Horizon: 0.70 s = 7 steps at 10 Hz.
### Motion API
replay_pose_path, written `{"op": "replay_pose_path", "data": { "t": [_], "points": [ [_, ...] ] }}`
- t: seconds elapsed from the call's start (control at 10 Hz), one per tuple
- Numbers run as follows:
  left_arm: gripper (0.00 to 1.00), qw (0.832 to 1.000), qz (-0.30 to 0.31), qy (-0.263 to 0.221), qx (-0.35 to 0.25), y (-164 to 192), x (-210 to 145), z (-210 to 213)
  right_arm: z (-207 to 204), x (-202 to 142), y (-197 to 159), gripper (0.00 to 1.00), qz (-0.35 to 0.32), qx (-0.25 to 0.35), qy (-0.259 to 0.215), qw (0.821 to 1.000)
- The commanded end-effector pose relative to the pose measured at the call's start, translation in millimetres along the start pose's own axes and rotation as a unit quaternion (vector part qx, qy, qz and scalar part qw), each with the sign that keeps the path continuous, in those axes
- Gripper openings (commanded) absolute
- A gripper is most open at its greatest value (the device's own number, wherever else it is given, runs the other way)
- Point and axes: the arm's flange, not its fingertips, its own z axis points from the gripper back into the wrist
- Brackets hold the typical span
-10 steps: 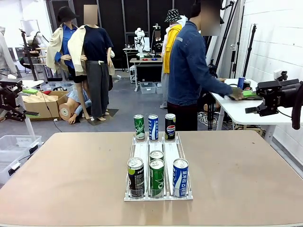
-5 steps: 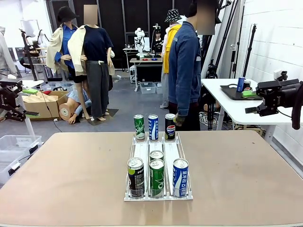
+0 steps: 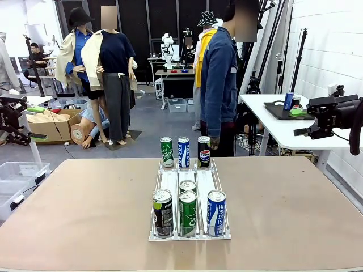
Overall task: Retrieve and hand over the desired beverage to the person.
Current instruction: Place the picked can on the Handle tray extended by the person.
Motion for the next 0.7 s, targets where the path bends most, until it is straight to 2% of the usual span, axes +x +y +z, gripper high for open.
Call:
{"op": "replay_pose_path", "data": {
  "t": [0.0,0.6],
  "points": [
    [1.0,1.0,-0.002,-0.005,0.002,-1.5,-1.2,-0.3,-1.7,-0.4,1.0,1.0,0.001,0.001,0.0,1.0],
    [1.0,1.0,-0.002,-0.005,0.002,-1.5,-1.2,-0.3,-1.7,-0.4,1.0,1.0,0.001,0.001,0.0,1.0]
  ]
}}
